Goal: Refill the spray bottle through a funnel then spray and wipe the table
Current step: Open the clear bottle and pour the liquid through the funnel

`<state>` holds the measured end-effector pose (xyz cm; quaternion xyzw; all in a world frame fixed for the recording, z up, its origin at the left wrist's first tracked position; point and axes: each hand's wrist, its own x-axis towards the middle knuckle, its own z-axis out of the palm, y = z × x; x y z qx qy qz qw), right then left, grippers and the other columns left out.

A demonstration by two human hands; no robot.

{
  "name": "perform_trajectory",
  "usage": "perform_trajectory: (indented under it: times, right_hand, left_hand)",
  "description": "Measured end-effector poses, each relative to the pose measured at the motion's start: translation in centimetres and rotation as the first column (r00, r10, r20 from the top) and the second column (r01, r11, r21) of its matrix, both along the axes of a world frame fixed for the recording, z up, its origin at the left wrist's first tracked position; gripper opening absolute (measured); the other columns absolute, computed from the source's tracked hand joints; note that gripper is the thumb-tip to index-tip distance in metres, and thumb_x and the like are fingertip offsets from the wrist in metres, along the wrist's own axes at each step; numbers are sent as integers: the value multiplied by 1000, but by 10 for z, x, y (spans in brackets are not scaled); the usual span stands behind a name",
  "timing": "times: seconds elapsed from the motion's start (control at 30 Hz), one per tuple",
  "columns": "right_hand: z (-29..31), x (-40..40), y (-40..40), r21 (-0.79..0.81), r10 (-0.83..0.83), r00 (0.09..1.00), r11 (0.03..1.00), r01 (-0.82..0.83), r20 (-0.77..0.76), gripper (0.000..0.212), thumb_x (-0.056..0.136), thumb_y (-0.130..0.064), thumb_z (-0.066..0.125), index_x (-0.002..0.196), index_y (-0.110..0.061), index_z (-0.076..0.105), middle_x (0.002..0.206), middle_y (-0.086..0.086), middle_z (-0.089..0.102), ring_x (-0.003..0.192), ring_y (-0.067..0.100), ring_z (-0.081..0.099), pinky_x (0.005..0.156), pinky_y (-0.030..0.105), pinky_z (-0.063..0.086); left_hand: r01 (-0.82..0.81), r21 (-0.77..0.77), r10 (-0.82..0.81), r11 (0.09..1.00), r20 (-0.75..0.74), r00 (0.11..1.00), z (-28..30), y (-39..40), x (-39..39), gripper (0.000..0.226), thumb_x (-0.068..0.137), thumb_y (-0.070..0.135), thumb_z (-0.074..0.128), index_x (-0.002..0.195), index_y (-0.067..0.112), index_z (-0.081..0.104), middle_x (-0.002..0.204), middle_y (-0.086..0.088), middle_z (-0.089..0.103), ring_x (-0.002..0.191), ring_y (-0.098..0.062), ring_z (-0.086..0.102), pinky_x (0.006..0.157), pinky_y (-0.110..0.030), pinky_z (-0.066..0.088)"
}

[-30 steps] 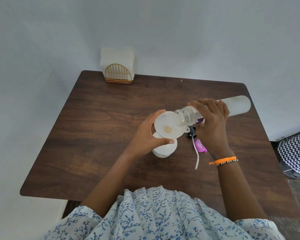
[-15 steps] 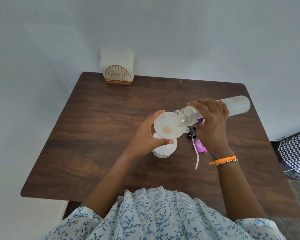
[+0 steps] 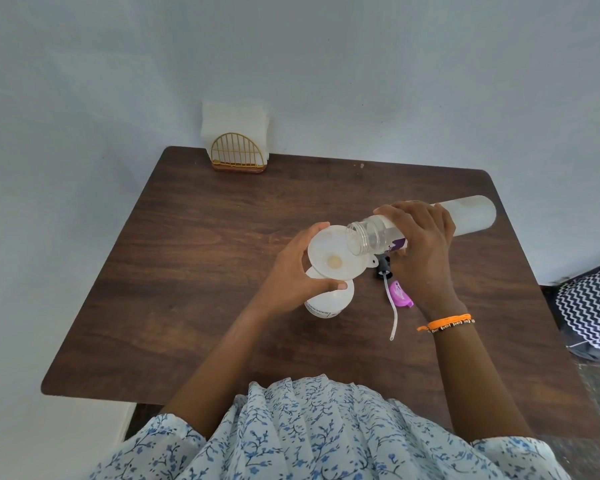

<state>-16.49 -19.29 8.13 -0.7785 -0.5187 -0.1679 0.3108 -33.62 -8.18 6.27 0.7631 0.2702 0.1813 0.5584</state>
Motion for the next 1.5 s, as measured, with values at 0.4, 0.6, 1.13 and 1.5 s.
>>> perform_trajectory:
  times: [0.4,0.6,1.13,1.5]
  right_hand:
    - [8,0,6,134,44,975,991,-15,-218,53,59,6,79,105,-17,65,104,-1,65,96,19,57,84,47,45]
    - [22,3,3,231,78,899,973,26,-431,53,63,7,74,110,-15,62,103,-5,61,95,8,56,81,21,48]
    - [42,28,22,238,105,714,967,88,-692,55,70,-10,79,119,-11,54,107,-4,63,93,2,60,80,18,49]
    - [85,25,67,296,188,698,955,36,-691,59,68,-23,82,114,-19,47,109,-6,56,96,5,57,75,17,48]
  left_hand:
    - [-5,15,5,1000,-36,999,-1,1,1,89,64,21,86,137,34,37,138,15,42,121,1,39,82,5,31]
    - [2,6,-2,1000,-50,999,0,2,2,88,64,22,86,131,42,34,127,28,38,112,15,39,77,10,28]
    - [92,-127,-92,988,0,996,6,11,2,116,55,62,78,142,51,2,141,32,28,131,9,32,107,-27,29]
    - [193,217,-209,957,55,976,102,58,96,84,75,15,76,142,32,29,140,9,48,126,-6,48,105,-37,42]
